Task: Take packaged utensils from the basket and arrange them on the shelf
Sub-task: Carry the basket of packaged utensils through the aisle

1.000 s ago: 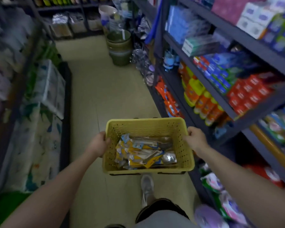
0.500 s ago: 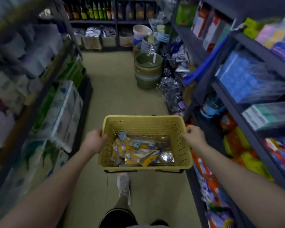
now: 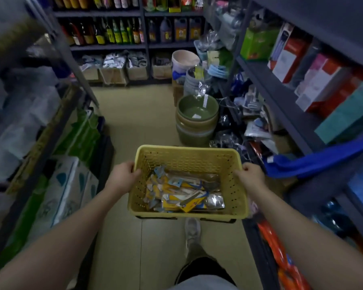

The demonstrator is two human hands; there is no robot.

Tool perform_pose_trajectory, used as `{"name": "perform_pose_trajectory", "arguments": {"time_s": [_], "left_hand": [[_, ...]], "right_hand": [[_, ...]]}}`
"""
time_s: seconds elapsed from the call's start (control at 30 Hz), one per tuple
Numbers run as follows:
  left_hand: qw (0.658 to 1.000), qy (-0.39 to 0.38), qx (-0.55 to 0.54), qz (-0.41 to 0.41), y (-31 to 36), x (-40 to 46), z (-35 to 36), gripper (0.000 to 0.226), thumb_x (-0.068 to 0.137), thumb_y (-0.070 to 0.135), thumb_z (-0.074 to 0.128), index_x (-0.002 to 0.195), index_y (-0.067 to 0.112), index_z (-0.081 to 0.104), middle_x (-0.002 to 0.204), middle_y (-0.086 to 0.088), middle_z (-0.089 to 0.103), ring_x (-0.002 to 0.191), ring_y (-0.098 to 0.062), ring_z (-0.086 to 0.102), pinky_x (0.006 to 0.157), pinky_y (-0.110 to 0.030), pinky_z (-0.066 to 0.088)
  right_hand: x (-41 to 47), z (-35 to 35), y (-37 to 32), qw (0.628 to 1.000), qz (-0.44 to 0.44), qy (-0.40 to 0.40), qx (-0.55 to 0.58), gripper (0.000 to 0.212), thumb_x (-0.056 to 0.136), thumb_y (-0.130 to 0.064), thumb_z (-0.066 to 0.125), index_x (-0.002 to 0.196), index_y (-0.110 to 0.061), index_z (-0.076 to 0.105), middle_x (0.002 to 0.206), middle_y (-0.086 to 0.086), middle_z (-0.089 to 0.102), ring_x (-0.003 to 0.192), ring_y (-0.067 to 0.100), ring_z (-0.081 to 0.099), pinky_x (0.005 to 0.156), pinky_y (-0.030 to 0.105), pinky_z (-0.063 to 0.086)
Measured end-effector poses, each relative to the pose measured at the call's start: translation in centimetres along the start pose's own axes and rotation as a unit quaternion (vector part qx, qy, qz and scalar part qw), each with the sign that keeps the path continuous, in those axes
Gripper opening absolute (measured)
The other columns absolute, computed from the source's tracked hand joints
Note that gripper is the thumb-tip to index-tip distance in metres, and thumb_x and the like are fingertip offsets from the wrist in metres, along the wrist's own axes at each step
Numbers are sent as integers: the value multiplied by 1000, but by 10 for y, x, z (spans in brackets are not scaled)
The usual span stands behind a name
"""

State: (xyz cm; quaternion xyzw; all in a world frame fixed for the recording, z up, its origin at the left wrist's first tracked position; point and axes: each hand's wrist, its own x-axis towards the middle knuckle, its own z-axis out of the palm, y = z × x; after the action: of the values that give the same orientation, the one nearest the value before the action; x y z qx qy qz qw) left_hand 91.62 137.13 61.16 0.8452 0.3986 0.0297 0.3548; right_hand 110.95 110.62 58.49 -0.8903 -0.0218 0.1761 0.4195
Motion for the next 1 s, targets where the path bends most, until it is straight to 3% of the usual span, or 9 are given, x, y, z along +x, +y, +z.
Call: {"name": "perform_pose_trajectory", "arguments": {"time_s": [0.13, 0.27, 0.33, 0.53, 0.7, 0.87, 1.0], "left_hand": [[999, -8, 27, -17, 36, 113, 0, 14, 87, 20, 54, 95, 13, 62, 81, -5, 66, 72, -20, 66, 68, -40, 59], [999, -6, 47, -16, 67, 211, -12, 15, 87, 23, 54, 95, 13, 63, 75, 1, 63, 69, -15, 64, 62, -32, 56], [999, 6, 43, -19, 78, 257, -19, 17, 87, 22, 54, 97, 12, 64, 76, 1, 62, 69, -16, 62, 61, -30, 52], [1000, 19, 10, -22, 91, 406, -36, 25, 90, 20, 51, 111, 10, 60, 87, -2, 60, 79, -19, 62, 71, -33, 54], [998, -40, 41, 7, 109, 555, -60, 23, 90, 19, 50, 108, 9, 60, 87, -4, 61, 81, -21, 62, 73, -34, 53], [989, -130, 35, 56, 142, 682, -77, 21, 87, 14, 51, 107, 8, 56, 98, -13, 65, 86, -28, 63, 74, -35, 51], [974, -184, 93, 95, 177, 762, -62, 23, 84, 16, 54, 106, 9, 54, 93, -11, 64, 82, -27, 61, 68, -31, 47]], "right_hand": [[113, 19, -50, 1000, 15, -24, 13, 11, 74, -13, 63, 70, -4, 59, 73, 20, 62, 73, 33, 63, 70, 48, 54], [204, 30, -113, 998, 38, -47, 27, 16, 76, -14, 62, 77, 2, 61, 77, 20, 64, 80, 38, 65, 70, 42, 53], [250, 40, -146, 998, 28, -44, 21, 19, 76, -15, 63, 78, 4, 61, 77, 21, 64, 80, 38, 65, 71, 47, 54], [376, 94, -226, 998, 29, -45, 16, 16, 78, -14, 63, 67, -10, 53, 76, 16, 60, 72, 27, 60, 74, 47, 54], [471, 141, -277, 998, 57, -7, 14, 14, 76, -17, 64, 72, -11, 52, 86, 28, 64, 71, 28, 59, 65, 37, 49], [543, 163, -315, 994, 99, 22, 39, 17, 81, -15, 61, 70, -8, 50, 71, 14, 52, 65, 22, 50, 57, 29, 36], [595, 169, -318, 985, 152, 57, 66, 21, 82, -22, 62, 73, -4, 55, 74, 14, 59, 68, 24, 56, 61, 31, 41]]}}
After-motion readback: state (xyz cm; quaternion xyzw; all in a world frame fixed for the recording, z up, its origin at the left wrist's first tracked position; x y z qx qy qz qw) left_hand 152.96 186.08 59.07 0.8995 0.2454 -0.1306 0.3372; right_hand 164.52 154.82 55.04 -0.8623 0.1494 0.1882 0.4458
